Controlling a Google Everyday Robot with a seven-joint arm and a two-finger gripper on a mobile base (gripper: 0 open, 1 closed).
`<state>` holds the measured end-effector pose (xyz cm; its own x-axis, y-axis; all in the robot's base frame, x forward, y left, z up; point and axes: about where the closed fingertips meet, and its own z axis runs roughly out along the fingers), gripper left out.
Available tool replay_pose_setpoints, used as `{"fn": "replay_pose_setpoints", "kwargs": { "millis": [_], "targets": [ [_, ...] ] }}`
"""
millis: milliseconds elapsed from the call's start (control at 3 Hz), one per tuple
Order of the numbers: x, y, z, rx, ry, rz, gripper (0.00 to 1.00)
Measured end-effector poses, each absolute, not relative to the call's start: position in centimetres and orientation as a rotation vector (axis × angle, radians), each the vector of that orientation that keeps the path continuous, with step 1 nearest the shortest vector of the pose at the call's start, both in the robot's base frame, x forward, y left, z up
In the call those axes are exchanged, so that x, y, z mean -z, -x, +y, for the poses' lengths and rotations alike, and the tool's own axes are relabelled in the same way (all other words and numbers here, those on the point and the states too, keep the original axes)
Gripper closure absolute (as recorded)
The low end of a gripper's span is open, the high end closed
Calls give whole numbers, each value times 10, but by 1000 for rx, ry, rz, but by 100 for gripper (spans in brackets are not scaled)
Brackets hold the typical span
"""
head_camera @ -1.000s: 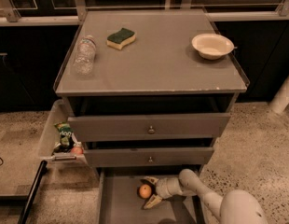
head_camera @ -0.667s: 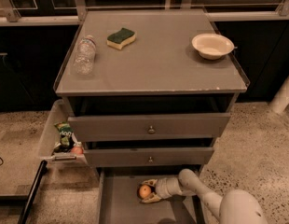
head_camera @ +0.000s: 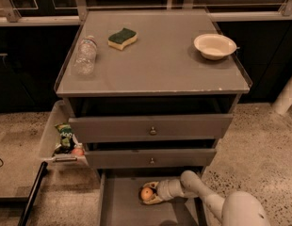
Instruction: Pick orange from bottom drawer and place on counter
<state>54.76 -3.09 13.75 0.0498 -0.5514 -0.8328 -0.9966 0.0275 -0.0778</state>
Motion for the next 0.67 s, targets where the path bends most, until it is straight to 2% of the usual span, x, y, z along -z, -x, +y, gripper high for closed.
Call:
{"fn": "replay_pose_setpoints", "kwargs": {
  "millis": [333, 667],
  "targets": [
    [-135, -540, -42, -777, 1600, 1656, 100],
    [-144, -538, -64, -725, 1580, 1722, 100]
  ]
}}
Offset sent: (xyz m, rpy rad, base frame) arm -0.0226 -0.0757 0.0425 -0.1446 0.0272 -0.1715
